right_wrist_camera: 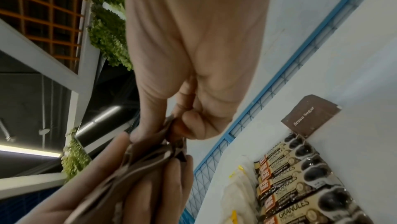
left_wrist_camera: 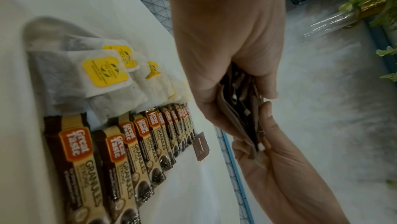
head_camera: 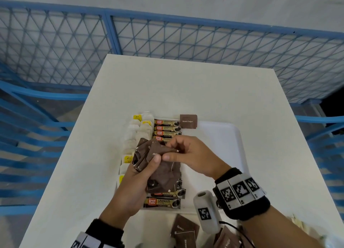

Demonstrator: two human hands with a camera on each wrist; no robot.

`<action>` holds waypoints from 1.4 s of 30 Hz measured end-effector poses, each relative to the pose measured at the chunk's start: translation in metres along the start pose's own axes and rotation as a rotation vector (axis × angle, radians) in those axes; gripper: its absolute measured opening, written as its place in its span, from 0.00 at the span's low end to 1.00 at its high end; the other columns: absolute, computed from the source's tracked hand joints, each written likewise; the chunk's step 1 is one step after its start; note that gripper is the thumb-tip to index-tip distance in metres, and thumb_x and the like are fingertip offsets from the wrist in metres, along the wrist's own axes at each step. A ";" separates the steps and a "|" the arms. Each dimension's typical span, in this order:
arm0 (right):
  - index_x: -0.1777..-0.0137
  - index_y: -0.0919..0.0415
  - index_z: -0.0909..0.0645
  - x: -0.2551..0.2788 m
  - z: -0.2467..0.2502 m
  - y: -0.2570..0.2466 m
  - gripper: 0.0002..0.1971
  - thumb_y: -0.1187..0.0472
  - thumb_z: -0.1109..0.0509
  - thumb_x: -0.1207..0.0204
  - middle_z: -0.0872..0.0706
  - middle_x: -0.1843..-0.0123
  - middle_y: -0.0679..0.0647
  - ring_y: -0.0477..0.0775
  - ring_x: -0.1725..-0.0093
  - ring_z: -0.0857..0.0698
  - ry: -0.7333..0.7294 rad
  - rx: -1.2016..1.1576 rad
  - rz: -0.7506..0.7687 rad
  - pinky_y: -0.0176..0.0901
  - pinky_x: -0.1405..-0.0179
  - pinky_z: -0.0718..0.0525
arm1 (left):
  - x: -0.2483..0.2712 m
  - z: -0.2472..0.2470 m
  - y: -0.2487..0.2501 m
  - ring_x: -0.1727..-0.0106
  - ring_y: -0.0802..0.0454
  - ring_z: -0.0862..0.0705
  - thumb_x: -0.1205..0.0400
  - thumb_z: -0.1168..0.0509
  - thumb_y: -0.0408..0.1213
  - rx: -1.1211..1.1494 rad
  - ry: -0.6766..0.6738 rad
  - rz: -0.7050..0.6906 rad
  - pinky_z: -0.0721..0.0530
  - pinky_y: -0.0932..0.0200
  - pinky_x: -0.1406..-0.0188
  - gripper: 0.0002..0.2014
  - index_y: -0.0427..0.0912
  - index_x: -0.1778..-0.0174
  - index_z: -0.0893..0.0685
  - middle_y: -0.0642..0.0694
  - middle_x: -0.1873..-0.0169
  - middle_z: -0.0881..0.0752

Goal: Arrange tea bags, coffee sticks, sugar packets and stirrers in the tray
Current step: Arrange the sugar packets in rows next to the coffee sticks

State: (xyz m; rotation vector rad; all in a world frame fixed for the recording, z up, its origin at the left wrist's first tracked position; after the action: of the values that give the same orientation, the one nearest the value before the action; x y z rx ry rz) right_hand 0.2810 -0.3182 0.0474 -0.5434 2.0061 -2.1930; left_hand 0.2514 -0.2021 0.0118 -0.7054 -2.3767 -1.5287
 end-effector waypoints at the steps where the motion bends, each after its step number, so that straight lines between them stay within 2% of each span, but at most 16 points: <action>1: 0.60 0.55 0.20 0.001 0.001 0.000 0.07 0.68 0.27 0.28 0.18 0.66 0.43 0.41 0.67 0.20 0.009 -0.014 -0.005 0.30 0.66 0.22 | 0.000 -0.002 0.000 0.43 0.47 0.12 0.48 0.17 0.56 0.009 -0.027 0.006 0.12 0.57 0.57 0.37 0.48 0.42 0.13 0.42 0.46 0.11; 3: 0.57 0.58 0.21 0.004 0.003 0.002 0.04 0.66 0.29 0.25 0.18 0.66 0.42 0.40 0.68 0.21 0.027 -0.052 -0.024 0.30 0.71 0.23 | 0.001 -0.009 0.003 0.46 0.48 0.11 0.52 0.15 0.53 0.012 -0.083 -0.004 0.13 0.58 0.59 0.33 0.54 0.49 0.10 0.44 0.48 0.10; 6: 0.52 0.62 0.20 0.007 0.005 0.007 0.02 0.65 0.33 0.21 0.16 0.60 0.49 0.44 0.64 0.19 0.039 -0.142 -0.054 0.34 0.69 0.21 | 0.001 -0.009 0.008 0.54 0.51 0.09 0.40 0.20 0.36 0.027 -0.067 -0.042 0.13 0.61 0.65 0.17 0.57 0.58 0.08 0.47 0.55 0.08; 9: 0.55 0.60 0.23 0.010 0.017 0.008 0.02 0.65 0.34 0.21 0.17 0.61 0.50 0.47 0.66 0.20 0.146 -0.186 -0.041 0.36 0.69 0.23 | -0.002 -0.001 0.003 0.51 0.46 0.10 0.35 0.24 0.25 -0.008 -0.007 -0.020 0.13 0.58 0.66 0.19 0.48 0.51 0.10 0.43 0.54 0.09; 13: 0.56 0.61 0.31 0.015 0.037 0.008 0.07 0.69 0.34 0.21 0.17 0.60 0.53 0.52 0.74 0.19 0.279 -0.191 0.008 0.35 0.77 0.26 | -0.002 0.004 -0.003 0.53 0.45 0.10 0.34 0.29 0.31 0.009 0.037 0.030 0.11 0.53 0.65 0.21 0.40 0.43 0.15 0.40 0.54 0.09; 17: 0.57 0.62 0.21 0.020 0.039 0.016 0.08 0.75 0.29 0.28 0.14 0.43 0.57 0.49 0.56 0.13 0.278 -0.225 -0.022 0.39 0.56 0.16 | -0.002 0.000 -0.004 0.50 0.44 0.10 0.43 0.17 0.40 0.051 0.014 0.029 0.12 0.54 0.64 0.31 0.40 0.43 0.14 0.38 0.51 0.10; 19: 0.61 0.59 0.16 0.022 0.039 0.021 0.03 0.67 0.25 0.31 0.14 0.39 0.54 0.48 0.43 0.14 0.276 -0.226 -0.048 0.42 0.44 0.16 | -0.003 -0.001 -0.004 0.49 0.44 0.10 0.45 0.15 0.40 0.040 0.009 0.027 0.12 0.55 0.63 0.28 0.43 0.48 0.11 0.39 0.51 0.09; 21: 0.65 0.58 0.14 0.024 0.039 0.024 0.03 0.63 0.26 0.31 0.13 0.41 0.54 0.50 0.41 0.14 0.296 -0.242 -0.060 0.46 0.40 0.16 | -0.005 -0.001 -0.004 0.49 0.45 0.10 0.45 0.16 0.38 0.024 0.009 0.026 0.12 0.54 0.61 0.25 0.45 0.51 0.11 0.40 0.52 0.09; 23: 0.63 0.59 0.15 0.024 0.040 0.027 0.05 0.68 0.26 0.29 0.13 0.43 0.56 0.51 0.47 0.13 0.323 -0.208 -0.082 0.48 0.40 0.15 | -0.006 0.001 -0.005 0.48 0.44 0.11 0.38 0.21 0.33 0.008 0.027 0.021 0.11 0.51 0.57 0.23 0.44 0.47 0.13 0.40 0.52 0.09; 25: 0.54 0.57 0.19 0.024 0.040 0.029 0.11 0.72 0.26 0.30 0.13 0.43 0.57 0.51 0.51 0.13 0.316 -0.207 -0.094 0.47 0.44 0.14 | -0.006 0.001 -0.005 0.49 0.44 0.11 0.35 0.29 0.31 0.004 0.031 0.017 0.11 0.52 0.57 0.21 0.43 0.44 0.15 0.41 0.52 0.09; 27: 0.41 0.53 0.24 0.023 0.041 0.034 0.23 0.72 0.24 0.32 0.14 0.42 0.58 0.52 0.50 0.13 0.296 -0.241 -0.133 0.45 0.46 0.14 | -0.005 0.001 -0.006 0.49 0.44 0.10 0.34 0.30 0.31 -0.008 0.040 0.024 0.11 0.52 0.57 0.22 0.41 0.42 0.16 0.40 0.52 0.09; 29: 0.34 0.55 0.26 0.022 0.045 0.038 0.28 0.73 0.24 0.33 0.13 0.45 0.58 0.50 0.51 0.12 0.280 -0.265 -0.177 0.40 0.48 0.14 | -0.003 0.002 -0.007 0.48 0.43 0.11 0.34 0.27 0.29 -0.011 0.044 0.030 0.11 0.50 0.55 0.24 0.40 0.39 0.17 0.39 0.50 0.10; 32: 0.40 0.55 0.20 0.021 0.057 0.038 0.21 0.72 0.24 0.32 0.13 0.62 0.53 0.44 0.63 0.15 0.293 -0.178 -0.186 0.29 0.61 0.19 | -0.003 0.005 -0.010 0.48 0.41 0.11 0.37 0.21 0.30 -0.007 0.042 0.037 0.11 0.50 0.59 0.28 0.40 0.39 0.17 0.39 0.51 0.09; 36: 0.50 0.59 0.17 0.019 0.098 0.055 0.10 0.69 0.25 0.30 0.14 0.66 0.51 0.40 0.72 0.22 0.475 -0.109 -0.199 0.31 0.69 0.26 | -0.002 0.009 -0.009 0.49 0.40 0.11 0.36 0.23 0.28 -0.003 0.042 0.048 0.11 0.50 0.64 0.24 0.40 0.44 0.15 0.39 0.53 0.09; 40: 0.51 0.65 0.16 0.013 0.140 0.084 0.05 0.70 0.30 0.25 0.13 0.69 0.46 0.41 0.70 0.19 0.633 -0.084 -0.240 0.30 0.69 0.21 | -0.001 0.010 -0.007 0.53 0.41 0.10 0.61 0.12 0.44 0.021 0.018 0.036 0.12 0.49 0.67 0.38 0.44 0.52 0.10 0.39 0.54 0.09; 42: 0.47 0.68 0.17 0.011 0.159 0.096 0.08 0.71 0.30 0.25 0.13 0.66 0.49 0.41 0.68 0.18 0.709 -0.101 -0.265 0.26 0.69 0.20 | 0.000 0.010 -0.006 0.53 0.41 0.10 0.65 0.13 0.49 0.042 0.001 0.026 0.12 0.50 0.67 0.40 0.45 0.54 0.10 0.38 0.53 0.09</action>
State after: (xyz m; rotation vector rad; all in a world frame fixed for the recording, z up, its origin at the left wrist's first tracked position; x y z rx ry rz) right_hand 0.3107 -0.4820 -0.0354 -0.0179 2.4968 -2.7313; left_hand 0.2491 -0.1954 0.0030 -0.7233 -2.3823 -1.4648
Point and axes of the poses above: each hand's wrist, its own x-axis away from the middle knuckle, its own z-axis out of the back of the hand, y = z × x, the point moved 9 cm from there along -x, towards the middle knuckle
